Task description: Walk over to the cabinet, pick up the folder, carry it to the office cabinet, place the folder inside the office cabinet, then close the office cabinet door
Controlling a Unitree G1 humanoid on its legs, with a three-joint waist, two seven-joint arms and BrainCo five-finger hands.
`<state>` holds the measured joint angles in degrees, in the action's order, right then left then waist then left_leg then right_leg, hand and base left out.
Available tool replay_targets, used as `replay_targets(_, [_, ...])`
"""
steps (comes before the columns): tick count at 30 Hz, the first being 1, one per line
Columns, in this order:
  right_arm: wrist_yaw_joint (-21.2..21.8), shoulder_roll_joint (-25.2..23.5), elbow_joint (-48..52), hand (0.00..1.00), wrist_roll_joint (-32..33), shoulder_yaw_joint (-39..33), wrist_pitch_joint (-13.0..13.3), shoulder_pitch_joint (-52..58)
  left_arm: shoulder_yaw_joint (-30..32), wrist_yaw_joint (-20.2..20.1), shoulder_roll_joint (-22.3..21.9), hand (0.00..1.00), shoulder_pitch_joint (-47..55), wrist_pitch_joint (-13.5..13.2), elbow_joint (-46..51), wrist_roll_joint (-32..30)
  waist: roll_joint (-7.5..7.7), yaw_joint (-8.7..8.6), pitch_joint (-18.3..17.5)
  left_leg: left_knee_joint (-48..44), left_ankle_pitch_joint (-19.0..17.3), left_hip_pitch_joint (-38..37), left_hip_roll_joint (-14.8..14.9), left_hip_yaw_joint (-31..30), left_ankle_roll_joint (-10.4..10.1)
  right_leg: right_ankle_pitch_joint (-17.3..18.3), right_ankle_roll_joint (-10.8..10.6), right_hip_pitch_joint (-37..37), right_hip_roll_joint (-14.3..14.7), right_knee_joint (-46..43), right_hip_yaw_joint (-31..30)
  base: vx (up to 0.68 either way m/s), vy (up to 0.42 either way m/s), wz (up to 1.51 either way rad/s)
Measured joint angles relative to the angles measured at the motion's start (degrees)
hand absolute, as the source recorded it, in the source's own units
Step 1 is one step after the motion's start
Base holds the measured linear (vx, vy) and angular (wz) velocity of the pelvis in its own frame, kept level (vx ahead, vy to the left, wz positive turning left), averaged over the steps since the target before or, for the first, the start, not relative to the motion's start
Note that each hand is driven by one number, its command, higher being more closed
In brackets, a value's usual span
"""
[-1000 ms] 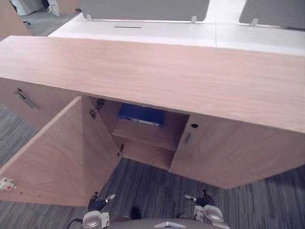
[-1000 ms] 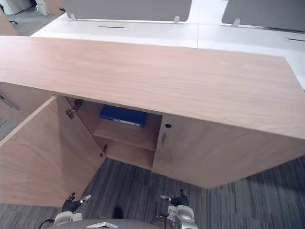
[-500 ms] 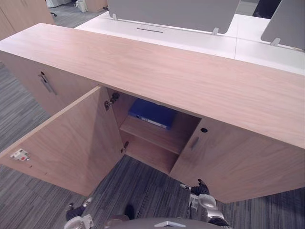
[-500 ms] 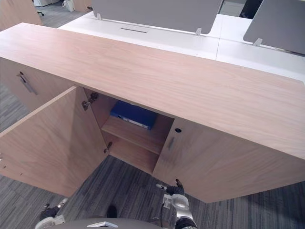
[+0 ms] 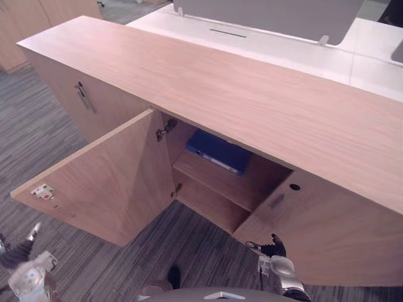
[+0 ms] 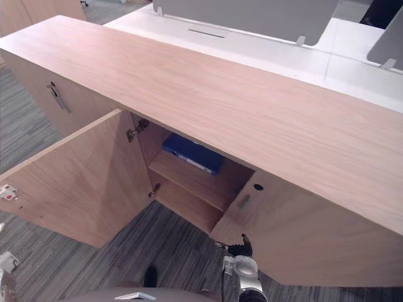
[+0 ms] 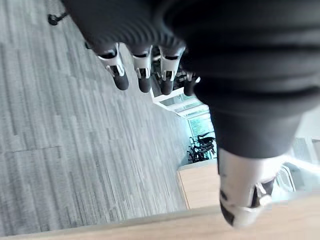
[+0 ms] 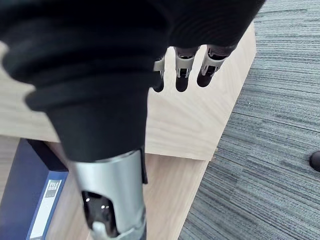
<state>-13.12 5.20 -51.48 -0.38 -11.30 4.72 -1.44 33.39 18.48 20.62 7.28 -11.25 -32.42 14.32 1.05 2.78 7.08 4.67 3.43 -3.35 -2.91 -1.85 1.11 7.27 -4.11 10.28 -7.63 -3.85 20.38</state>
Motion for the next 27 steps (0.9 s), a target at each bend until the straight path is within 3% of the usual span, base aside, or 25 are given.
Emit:
replay_targets(6, [0.00,-0.02,0.00,0.00,0.03,1.67,0.04,-1.03,-0.68,0.08,1.62,0.00,-0.46,-0.14,0.35,-1.15,0.93,0.37,-0.23,0.01,-0.06,-1.49,0.98,1.73,-0.10,-1.45,1.81,0.81,0.65,-0.13,-3.50,0.02,-0.011,-0.04])
replay_targets(12, [0.10,-0.02,-0.43,0.00,0.04,1.77,0.03,-0.71,-2.63,-0.67,4.38,0.00,-1.89,-0.09,0.35,-2.71,0.87,0.31,-0.16,0.37,-0.03,-1.49,1.71,2.85,-0.23,-1.69,1.64,0.14,1.08,-0.19,-4.76,-0.10,-0.025,-0.14])
replay_targets(15, [0.20,-0.02,-1.21,0.00,0.06,2.15,-0.02,-0.13,-4.57,-2.18,5.00,0.00,-2.26,-0.08,0.33,-3.45,0.84,0.17,0.07,0.40,0.21,-1.08,1.36,3.61,-0.88,-0.65,0.13,-0.67,0.83,-0.10,-6.12,-0.21,-0.032,-0.21])
replay_targets(20, [0.46,0.16,-1.21,0.00,0.06,2.07,-0.23,2.49,-7.21,-4.98,4.94,0.00,-3.19,-0.02,0.25,-4.57,0.65,-0.89,0.25,0.40,0.92,-0.73,2.24,3.74,-1.26,0.14,-0.10,-1.00,1.82,0.83,-7.01,-0.15,-0.018,0.01])
replay_targets(27, [0.59,0.29,-1.21,0.00,0.04,2.04,-0.25,3.32,-11.18,-6.44,4.00,0.00,-3.04,0.07,0.20,-5.69,0.70,-0.83,0.26,0.39,0.78,-0.51,1.89,4.77,-1.07,0.11,-0.09,-1.04,1.80,1.63,-8.84,0.00,0.001,-0.01])
